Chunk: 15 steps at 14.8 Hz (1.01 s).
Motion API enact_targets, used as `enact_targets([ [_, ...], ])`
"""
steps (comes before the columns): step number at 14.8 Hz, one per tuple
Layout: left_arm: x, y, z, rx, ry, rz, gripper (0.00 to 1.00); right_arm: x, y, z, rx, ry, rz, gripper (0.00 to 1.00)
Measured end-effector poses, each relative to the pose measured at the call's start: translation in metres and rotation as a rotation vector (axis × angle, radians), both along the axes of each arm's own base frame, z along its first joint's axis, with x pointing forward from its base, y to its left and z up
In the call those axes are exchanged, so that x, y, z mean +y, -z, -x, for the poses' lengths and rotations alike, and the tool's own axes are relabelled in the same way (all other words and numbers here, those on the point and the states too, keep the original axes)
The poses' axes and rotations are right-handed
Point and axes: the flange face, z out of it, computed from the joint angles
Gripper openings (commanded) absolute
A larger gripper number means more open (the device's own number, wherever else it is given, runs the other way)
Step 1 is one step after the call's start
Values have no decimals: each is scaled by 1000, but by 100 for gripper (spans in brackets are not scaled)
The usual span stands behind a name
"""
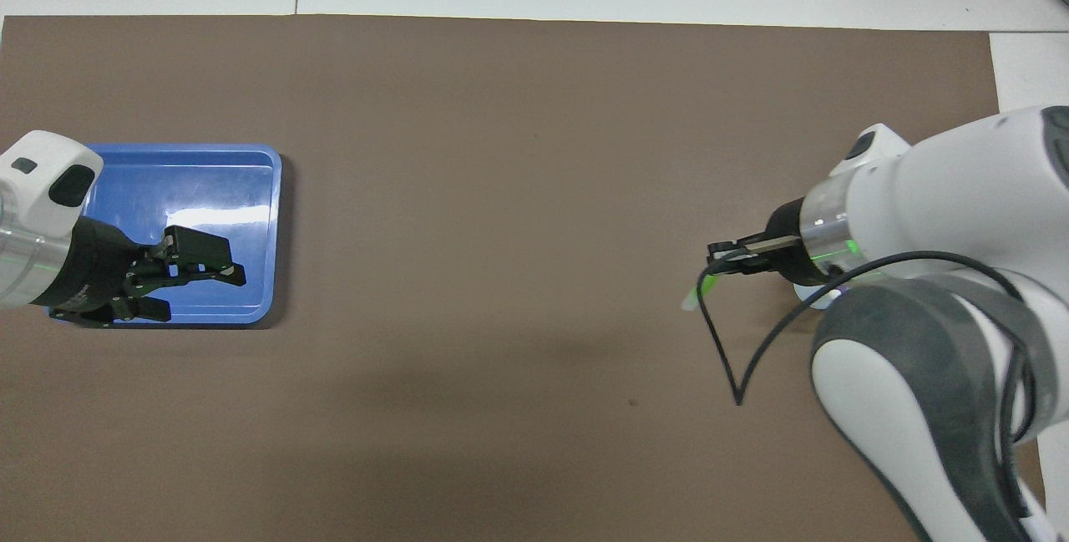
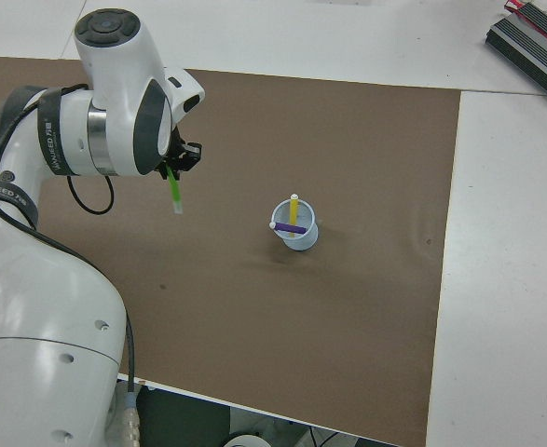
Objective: Transfer and insert pens with both arms
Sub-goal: 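Lower the green pen into the white cup with the right gripper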
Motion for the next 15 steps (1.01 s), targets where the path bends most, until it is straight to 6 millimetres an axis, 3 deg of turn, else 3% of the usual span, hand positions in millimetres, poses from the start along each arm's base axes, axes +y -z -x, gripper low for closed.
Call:
enact_targets([
  [3,25,-13,-3,-52,100,-62,100,-43,10,-3,0,-130,114,0],
  [7,59,-26,-6,-95,182,-120,100,-71,30,0,18,-234,177,0],
  [10,68,-36,-7,-112,192,-162,100,-101,50,-1,-1,-298,193,0],
  [12,69,-43,-8,-125,194,-175,100,-109,58,0,-6,-303,193,0],
  [15,69,-47,-8,-135,194,-180,100,-105,68,0,-31,-311,195,0],
])
